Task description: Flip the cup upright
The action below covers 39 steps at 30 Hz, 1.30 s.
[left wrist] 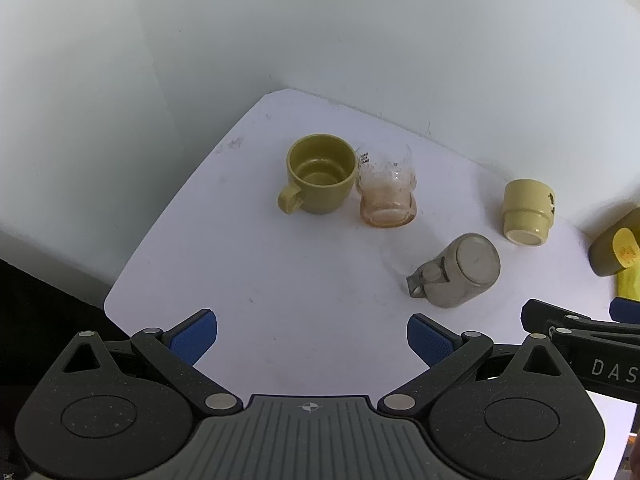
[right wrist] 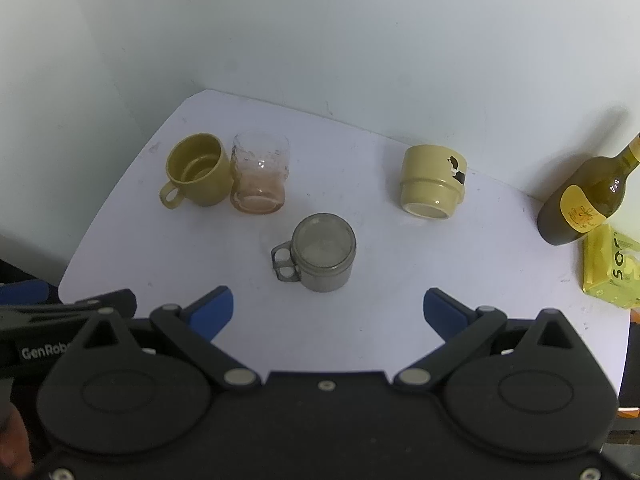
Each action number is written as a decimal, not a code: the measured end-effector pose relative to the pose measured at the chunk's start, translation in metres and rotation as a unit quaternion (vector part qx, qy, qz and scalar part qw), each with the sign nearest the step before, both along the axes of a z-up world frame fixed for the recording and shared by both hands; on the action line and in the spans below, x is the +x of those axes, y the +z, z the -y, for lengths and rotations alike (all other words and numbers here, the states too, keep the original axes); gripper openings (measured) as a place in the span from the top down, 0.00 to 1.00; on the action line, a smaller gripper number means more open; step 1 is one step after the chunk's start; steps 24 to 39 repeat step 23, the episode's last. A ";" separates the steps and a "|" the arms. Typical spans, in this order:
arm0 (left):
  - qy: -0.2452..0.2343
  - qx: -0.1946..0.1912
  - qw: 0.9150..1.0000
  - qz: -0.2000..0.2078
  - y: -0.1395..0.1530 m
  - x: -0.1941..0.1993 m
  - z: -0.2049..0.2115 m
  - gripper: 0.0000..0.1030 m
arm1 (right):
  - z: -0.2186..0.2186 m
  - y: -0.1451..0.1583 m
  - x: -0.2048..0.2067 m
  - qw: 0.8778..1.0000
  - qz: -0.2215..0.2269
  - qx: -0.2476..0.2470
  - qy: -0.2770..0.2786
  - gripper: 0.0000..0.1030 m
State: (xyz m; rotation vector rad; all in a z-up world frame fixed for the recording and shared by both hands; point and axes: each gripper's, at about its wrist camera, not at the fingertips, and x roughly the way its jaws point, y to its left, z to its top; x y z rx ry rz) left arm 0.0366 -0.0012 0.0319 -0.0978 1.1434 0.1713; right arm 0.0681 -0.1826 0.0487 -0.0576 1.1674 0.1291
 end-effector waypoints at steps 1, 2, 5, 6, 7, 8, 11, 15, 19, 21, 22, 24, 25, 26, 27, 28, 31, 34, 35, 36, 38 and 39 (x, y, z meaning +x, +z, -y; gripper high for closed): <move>-0.001 0.000 1.000 -0.001 -0.001 0.000 0.000 0.01 | 0.000 0.000 0.001 1.000 0.000 0.000 0.000 0.00; -0.001 -0.001 1.000 -0.001 -0.001 0.000 0.001 0.01 | 0.001 -0.001 0.001 1.000 -0.001 -0.001 -0.001 0.00; -0.003 -0.002 1.000 -0.002 -0.002 0.001 0.003 0.01 | 0.002 -0.002 0.002 1.000 -0.002 -0.002 -0.002 0.00; -0.004 -0.001 1.000 -0.002 -0.002 0.002 0.003 0.01 | 0.003 -0.002 0.002 1.000 -0.002 -0.003 -0.003 0.00; -0.005 0.000 1.000 -0.002 -0.002 0.002 0.005 0.01 | 0.003 -0.002 0.002 1.000 -0.002 -0.003 -0.003 0.00; -0.007 0.002 1.000 -0.001 -0.001 0.002 0.006 0.01 | 0.004 -0.002 0.003 1.000 -0.002 -0.003 -0.003 0.00; -0.008 0.002 1.000 -0.001 -0.001 0.002 0.007 0.01 | 0.007 -0.002 0.003 1.000 -0.003 -0.001 -0.006 0.01; -0.009 0.002 1.000 -0.001 0.000 0.002 0.009 0.01 | 0.008 -0.002 0.003 1.000 -0.004 -0.001 -0.008 0.01; -0.011 0.004 1.000 0.001 0.002 0.002 0.011 0.02 | 0.009 -0.002 0.003 1.000 -0.003 0.000 -0.010 0.01; -0.013 0.004 1.000 0.001 0.002 0.002 0.011 0.02 | 0.010 -0.002 0.002 1.000 -0.004 0.001 -0.011 0.01; -0.013 0.004 1.000 0.000 0.002 0.002 0.011 0.02 | 0.010 -0.001 0.002 1.000 -0.004 0.001 -0.012 0.01; -0.013 0.004 1.000 0.000 0.002 0.002 0.011 0.02 | 0.010 -0.002 0.001 1.000 -0.004 0.001 -0.012 0.01; -0.013 0.004 1.000 0.000 0.002 0.002 0.011 0.02 | 0.010 -0.002 0.001 1.000 -0.004 0.001 -0.012 0.01; -0.013 0.004 1.000 0.000 0.002 0.002 0.011 0.02 | 0.010 -0.002 0.001 1.000 -0.004 0.001 -0.012 0.01; -0.013 0.004 1.000 0.000 0.002 0.002 0.011 0.02 | 0.010 -0.002 0.001 1.000 -0.004 0.001 -0.012 0.01; -0.013 0.004 1.000 0.000 0.002 0.002 0.011 0.02 | 0.010 -0.002 0.001 1.000 -0.004 0.001 -0.012 0.01; -0.013 0.004 1.000 0.000 0.002 0.002 0.011 0.02 | 0.010 -0.002 0.001 1.000 -0.004 0.001 -0.012 0.01; -0.013 0.004 1.000 0.000 0.002 0.002 0.011 0.02 | 0.010 -0.002 0.001 1.000 -0.004 0.001 -0.012 0.01; -0.013 0.004 1.000 0.000 0.002 0.002 0.011 0.02 | 0.010 -0.002 0.001 1.000 -0.004 0.001 -0.012 0.01; -0.013 0.004 1.000 0.000 0.002 0.002 0.011 0.02 | 0.010 -0.002 0.001 1.000 -0.004 0.001 -0.012 0.01; -0.013 0.004 1.000 0.000 0.002 0.002 0.011 0.02 | 0.010 -0.002 0.001 1.000 -0.004 0.001 -0.012 0.01; -0.013 0.004 1.000 0.000 0.002 0.002 0.011 0.02 | 0.010 -0.002 0.001 1.000 -0.004 0.001 -0.012 0.01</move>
